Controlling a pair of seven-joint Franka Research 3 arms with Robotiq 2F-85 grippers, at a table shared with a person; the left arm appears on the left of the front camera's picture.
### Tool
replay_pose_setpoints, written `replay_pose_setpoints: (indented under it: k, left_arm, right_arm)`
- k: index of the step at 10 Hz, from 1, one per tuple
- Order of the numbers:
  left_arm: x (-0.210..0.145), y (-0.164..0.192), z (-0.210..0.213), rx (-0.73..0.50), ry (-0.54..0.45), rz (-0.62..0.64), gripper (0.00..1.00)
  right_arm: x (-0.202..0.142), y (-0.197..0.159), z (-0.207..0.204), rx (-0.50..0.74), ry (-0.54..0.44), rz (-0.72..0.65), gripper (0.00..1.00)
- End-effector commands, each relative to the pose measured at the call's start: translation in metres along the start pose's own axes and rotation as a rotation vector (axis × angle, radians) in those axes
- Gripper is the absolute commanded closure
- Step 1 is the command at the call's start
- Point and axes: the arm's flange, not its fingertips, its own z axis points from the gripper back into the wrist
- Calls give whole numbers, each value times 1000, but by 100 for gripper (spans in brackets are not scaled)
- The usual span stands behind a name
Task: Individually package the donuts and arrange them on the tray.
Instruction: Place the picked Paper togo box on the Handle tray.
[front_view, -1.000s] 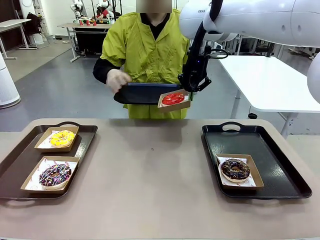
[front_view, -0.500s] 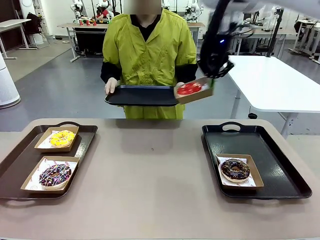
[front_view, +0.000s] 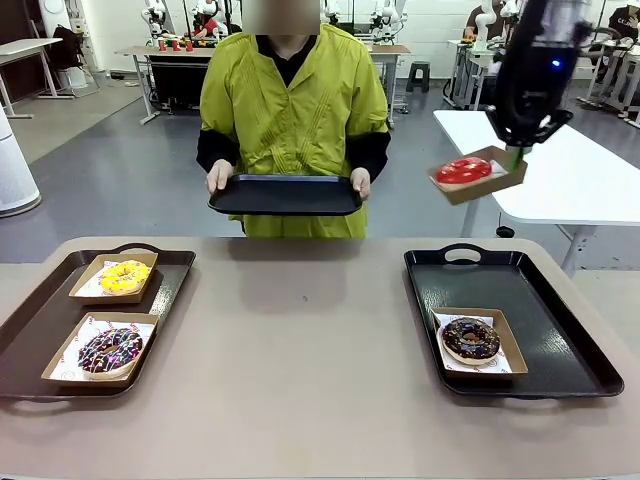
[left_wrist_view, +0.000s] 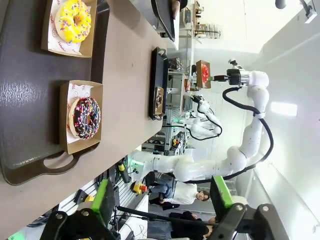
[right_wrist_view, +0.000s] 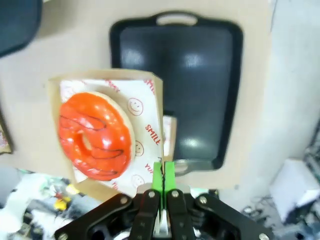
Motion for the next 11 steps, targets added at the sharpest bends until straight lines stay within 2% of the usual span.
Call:
replay_pose_setpoints:
  k: [1, 4, 7, 8, 9, 11]
  left_arm:
    - [-6, -1, -1, -2, 3, -10, 0]
    - [-6, -1, -1, -2, 3, -10, 0]
    - [-6, -1, -1, -2, 3, -10, 0]
    - [-6, -1, -1, -2, 3, -10, 0]
    - [-6, -1, -1, -2, 3, -10, 0]
    - [-6, -1, -1, -2, 3, -10, 0]
  right_arm:
    - [1, -28, -40, 26, -93, 8, 99]
    - [6, -52, -84, 82, -132, -10, 99]
    - [8, -58, -121, 67, -125, -99, 99]
    - [7, -52, -118, 68, -126, -139, 99]
    - [17, -59, -118, 55, -106, -61, 99]
    - [17, -59, -118, 55, -106, -61, 99]
